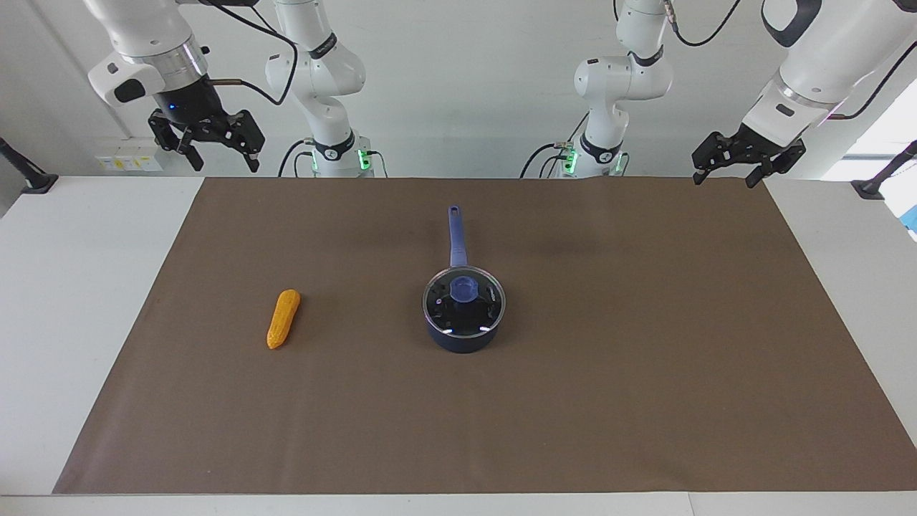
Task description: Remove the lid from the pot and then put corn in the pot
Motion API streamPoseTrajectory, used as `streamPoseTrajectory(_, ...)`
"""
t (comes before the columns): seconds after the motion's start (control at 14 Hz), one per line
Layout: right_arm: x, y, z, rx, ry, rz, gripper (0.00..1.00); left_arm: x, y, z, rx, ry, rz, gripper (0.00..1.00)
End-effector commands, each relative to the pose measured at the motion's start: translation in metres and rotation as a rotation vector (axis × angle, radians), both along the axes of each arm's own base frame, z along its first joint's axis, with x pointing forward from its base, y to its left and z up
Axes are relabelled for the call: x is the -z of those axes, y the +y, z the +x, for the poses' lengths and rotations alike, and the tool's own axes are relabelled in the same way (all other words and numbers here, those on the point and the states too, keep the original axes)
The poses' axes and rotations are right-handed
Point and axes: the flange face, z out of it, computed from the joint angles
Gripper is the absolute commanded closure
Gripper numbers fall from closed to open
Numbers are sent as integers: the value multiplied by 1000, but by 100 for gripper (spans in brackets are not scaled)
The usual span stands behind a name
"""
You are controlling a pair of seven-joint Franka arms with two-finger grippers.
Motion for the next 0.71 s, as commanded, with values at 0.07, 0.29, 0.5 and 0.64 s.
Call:
streamPoseTrajectory(0.07, 0, -4, -3, -8, -10, 3, 0, -6, 1, -3, 13, -15, 0, 0)
streamPoseTrajectory(0.29, 0, -5, -3, -18, -13, -5, 0, -7, 1, 0, 8, -40, 0, 0)
streamPoseTrajectory(0.5, 1, -7, -5, -10, -11, -4, 0, -7, 0, 0, 11, -43, -2, 0)
streamPoseTrajectory(0.64, 1, -8, -5, -10, -11, -4, 0, -6, 0, 0, 11, -41, -2, 0)
